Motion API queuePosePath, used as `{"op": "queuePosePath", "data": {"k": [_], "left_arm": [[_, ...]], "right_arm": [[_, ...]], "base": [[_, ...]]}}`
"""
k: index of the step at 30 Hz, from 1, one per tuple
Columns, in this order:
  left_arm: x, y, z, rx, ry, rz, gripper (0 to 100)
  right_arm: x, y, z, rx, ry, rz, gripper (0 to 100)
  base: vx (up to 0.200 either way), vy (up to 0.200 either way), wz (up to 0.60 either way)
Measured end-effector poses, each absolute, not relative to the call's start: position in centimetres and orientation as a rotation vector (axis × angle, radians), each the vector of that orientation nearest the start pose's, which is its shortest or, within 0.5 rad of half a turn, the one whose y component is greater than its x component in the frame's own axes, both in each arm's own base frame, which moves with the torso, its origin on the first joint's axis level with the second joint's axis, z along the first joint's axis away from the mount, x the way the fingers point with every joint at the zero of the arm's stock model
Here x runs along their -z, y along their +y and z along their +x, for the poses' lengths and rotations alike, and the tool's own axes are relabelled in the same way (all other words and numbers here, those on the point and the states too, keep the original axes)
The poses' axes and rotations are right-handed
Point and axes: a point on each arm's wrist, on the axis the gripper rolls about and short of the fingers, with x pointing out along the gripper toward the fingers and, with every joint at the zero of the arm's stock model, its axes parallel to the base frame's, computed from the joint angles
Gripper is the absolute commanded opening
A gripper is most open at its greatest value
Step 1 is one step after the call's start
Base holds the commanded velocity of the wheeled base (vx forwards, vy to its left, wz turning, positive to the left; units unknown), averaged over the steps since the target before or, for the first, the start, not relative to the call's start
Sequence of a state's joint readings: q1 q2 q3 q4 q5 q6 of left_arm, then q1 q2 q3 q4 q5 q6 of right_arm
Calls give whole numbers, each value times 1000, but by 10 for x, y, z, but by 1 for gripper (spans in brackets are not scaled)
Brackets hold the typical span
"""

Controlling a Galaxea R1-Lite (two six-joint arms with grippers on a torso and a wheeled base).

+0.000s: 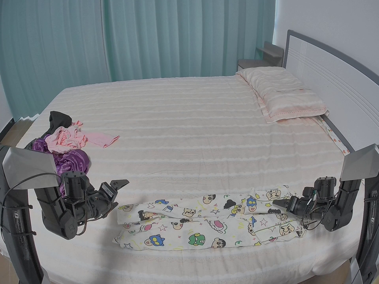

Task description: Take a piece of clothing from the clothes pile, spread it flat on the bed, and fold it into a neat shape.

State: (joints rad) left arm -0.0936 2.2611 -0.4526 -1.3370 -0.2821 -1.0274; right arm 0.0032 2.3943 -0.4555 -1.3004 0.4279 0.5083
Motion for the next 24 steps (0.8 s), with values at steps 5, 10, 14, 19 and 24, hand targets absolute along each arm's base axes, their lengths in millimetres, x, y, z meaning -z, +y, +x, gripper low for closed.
{"op": "queuePosePath", "data": {"k": [5, 10, 14, 19, 24], "left_arm": [[3, -36, 312, 91, 621, -1038, 100], [3, -36, 312, 90, 621, -1037, 100], [4, -36, 312, 90, 622, -1035, 100], [4, -36, 312, 90, 624, -1034, 100], [5, -36, 312, 88, 625, -1033, 100]], "right_arm": [[41, 8, 307, -253, 679, 620, 0], [35, 3, 305, -239, 656, 641, 0], [30, -6, 304, -217, 643, 650, 0], [29, -14, 303, -202, 635, 657, 0], [33, -14, 302, -206, 645, 634, 0]], "base": [[0, 0, 0], [0, 0, 0], [0, 0, 0], [0, 0, 0], [0, 0, 0]]}}
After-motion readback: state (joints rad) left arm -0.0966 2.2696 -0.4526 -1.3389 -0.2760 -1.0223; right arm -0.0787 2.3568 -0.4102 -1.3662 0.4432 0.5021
